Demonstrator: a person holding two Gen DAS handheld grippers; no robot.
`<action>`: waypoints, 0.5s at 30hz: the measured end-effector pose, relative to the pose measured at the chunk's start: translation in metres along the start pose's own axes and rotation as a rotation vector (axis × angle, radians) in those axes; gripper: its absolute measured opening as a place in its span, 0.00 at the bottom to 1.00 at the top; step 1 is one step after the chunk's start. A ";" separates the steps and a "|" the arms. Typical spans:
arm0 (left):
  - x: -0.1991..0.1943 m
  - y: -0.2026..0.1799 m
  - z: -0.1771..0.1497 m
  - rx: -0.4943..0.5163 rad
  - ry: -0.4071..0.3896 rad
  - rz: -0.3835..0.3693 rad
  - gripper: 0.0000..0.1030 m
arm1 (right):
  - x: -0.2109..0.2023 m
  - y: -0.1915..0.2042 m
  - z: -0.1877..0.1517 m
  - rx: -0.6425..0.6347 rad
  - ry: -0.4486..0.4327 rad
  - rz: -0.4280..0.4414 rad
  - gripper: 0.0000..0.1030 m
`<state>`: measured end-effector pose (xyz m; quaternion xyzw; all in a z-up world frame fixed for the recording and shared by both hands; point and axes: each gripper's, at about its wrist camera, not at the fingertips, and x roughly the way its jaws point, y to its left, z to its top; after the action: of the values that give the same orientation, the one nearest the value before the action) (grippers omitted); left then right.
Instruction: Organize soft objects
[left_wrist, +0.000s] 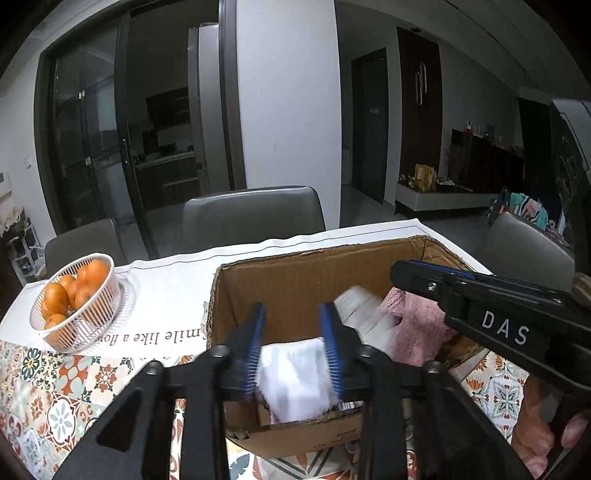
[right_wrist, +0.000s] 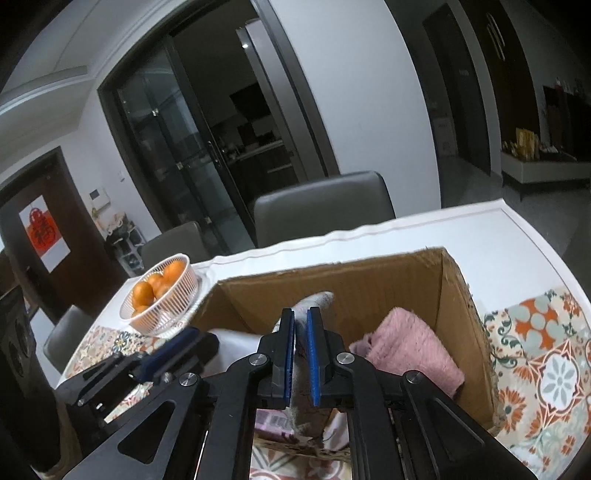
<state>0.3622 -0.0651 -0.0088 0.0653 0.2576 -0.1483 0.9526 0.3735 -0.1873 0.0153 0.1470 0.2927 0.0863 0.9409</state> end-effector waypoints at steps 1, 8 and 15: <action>-0.002 0.000 0.000 0.000 0.000 0.004 0.36 | -0.001 -0.001 -0.001 -0.002 -0.001 -0.006 0.10; -0.019 0.007 -0.003 -0.046 -0.001 0.035 0.39 | -0.017 0.004 -0.006 -0.047 -0.011 -0.061 0.21; -0.056 0.007 -0.007 -0.067 -0.029 0.051 0.39 | -0.046 0.016 -0.015 -0.084 -0.016 -0.086 0.22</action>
<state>0.3153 -0.0435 0.0142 0.0378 0.2468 -0.1162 0.9613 0.3263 -0.1800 0.0327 0.0956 0.2872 0.0568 0.9514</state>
